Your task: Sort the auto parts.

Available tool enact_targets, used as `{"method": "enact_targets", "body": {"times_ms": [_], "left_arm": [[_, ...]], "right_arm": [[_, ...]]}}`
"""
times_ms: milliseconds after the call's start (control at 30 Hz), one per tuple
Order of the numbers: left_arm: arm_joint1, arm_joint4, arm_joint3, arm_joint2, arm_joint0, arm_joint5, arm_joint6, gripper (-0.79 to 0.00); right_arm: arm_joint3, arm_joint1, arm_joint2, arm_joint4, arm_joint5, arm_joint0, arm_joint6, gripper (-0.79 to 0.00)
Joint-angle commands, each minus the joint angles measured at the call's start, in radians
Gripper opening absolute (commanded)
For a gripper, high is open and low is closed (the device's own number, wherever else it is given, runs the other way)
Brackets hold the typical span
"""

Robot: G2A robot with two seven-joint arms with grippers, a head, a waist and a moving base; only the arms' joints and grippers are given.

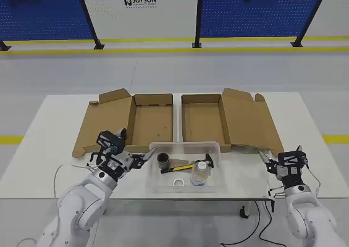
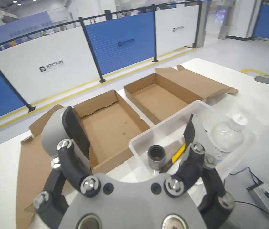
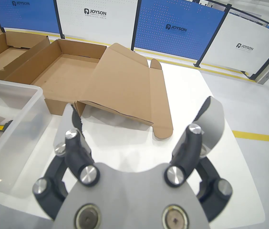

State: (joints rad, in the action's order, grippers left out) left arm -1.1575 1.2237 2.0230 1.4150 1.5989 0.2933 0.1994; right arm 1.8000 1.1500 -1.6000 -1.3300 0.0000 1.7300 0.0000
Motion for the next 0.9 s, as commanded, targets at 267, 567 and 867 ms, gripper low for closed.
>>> {"method": "enact_targets", "body": {"times_ms": [267,567,867], "left_arm": [[-0.015,0.060,-0.060,-0.200,-0.065,0.045,0.046,0.000],[-0.028,0.063,-0.200,-0.264,-0.139,0.035,0.013,0.000],[-0.028,0.063,-0.200,-0.264,-0.139,0.035,0.013,0.000]], "right_arm": [[0.000,0.000,0.000,0.000,0.000,0.000,0.000,0.000],[0.000,0.000,0.000,0.000,0.000,0.000,0.000,0.000],[0.000,0.000,0.000,0.000,0.000,0.000,0.000,0.000]]}}
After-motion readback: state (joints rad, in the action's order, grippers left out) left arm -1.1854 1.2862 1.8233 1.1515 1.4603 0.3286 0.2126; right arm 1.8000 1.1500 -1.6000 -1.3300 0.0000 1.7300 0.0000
